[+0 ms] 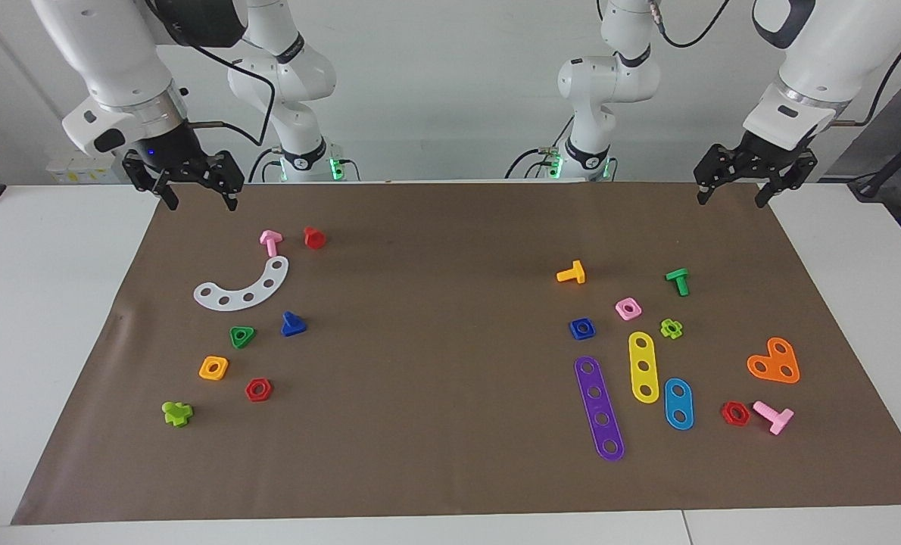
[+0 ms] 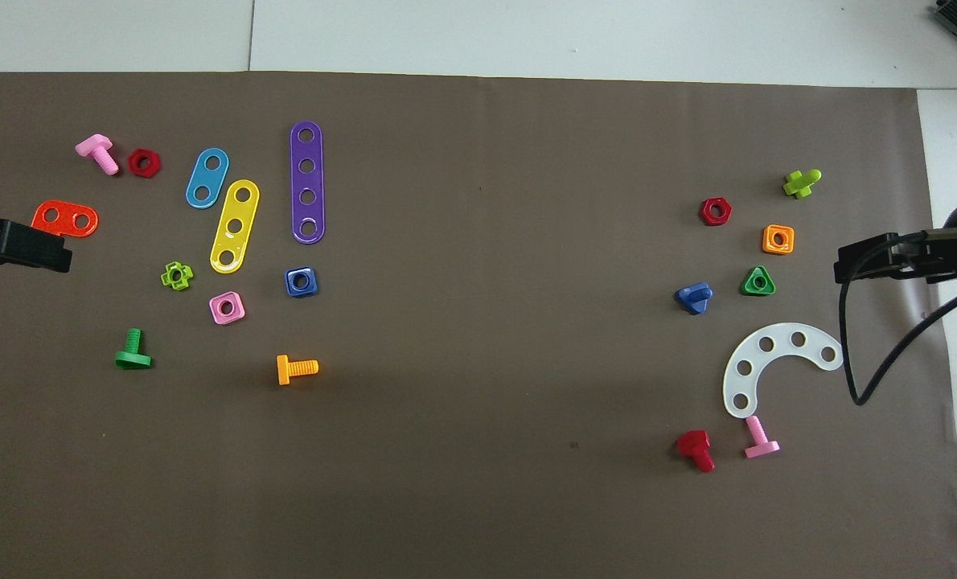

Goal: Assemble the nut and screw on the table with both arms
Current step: 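Reach the right gripper toward the blue screw among the pieces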

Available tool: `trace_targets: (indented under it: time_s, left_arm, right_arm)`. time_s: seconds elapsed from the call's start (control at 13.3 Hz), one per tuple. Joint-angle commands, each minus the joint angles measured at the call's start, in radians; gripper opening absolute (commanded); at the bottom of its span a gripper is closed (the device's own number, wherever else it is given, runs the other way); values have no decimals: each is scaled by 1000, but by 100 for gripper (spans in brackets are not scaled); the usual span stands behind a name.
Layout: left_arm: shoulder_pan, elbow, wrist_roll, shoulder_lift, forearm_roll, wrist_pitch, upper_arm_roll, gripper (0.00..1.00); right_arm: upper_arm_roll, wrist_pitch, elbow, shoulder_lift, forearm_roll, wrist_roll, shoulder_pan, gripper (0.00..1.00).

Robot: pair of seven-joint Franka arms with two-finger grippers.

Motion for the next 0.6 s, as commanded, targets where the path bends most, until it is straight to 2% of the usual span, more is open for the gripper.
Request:
trace_targets:
  time_s: [0.0,0.15,0.22,0.53]
  left_arm:
    - [15,-32,7,-30,-9,-2,-6,100]
    - [15,-31,7,-30,-9,-2,-6,100]
    - [15,-32,7,-30,-9,-2,-6,100]
    - [15,-32,7,-30,-9,-2,-6,100]
  right_arm:
    - [1,98,-40,58,14,-36,33,95]
    - [1,219,-76,124,16,-37,60,95]
    - [1,282,-118,132,16,-39,61,95]
    - [3,587,-385,132,17,-86,78,95]
